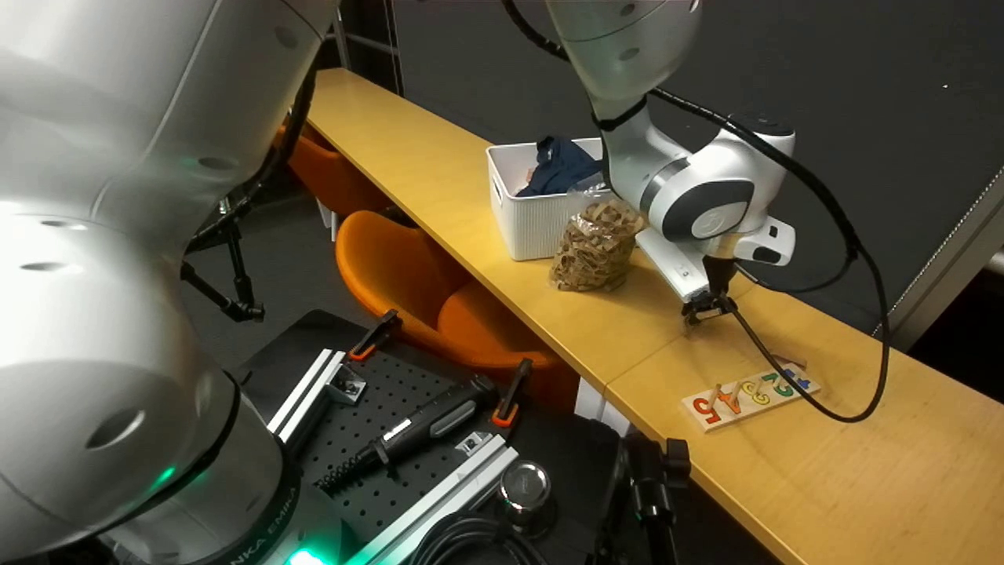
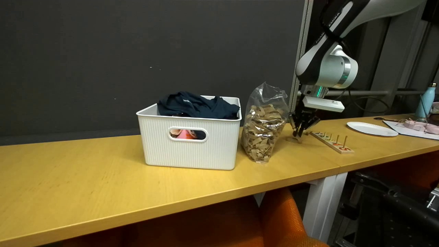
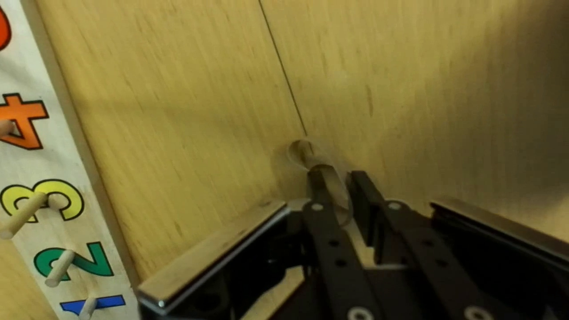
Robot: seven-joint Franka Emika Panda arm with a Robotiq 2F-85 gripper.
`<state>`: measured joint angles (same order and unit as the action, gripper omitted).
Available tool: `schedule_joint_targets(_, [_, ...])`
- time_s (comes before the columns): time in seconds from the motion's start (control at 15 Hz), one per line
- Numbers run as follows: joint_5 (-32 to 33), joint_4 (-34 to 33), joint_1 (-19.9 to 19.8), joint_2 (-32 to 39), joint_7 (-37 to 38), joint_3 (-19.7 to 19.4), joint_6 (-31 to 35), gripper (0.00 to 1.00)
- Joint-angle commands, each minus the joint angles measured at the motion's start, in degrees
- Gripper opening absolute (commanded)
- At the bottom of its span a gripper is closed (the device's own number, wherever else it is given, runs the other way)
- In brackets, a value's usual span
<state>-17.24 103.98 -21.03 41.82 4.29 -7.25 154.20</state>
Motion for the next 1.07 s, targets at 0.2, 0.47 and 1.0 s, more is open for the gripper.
schedule_joint_targets(0.2, [1.1, -5.2, 0.4, 3.6, 1.6, -0.8, -4.1, 0.68])
schedule_joint_targets(0.47, [1.4, -7.4, 0.7, 5.4, 2.7, -1.5, -5.4, 0.71])
schedule_joint_targets(1.0, [1.7, -9.4, 0.9, 6.5, 4.0, -2.6, -8.1, 0.11])
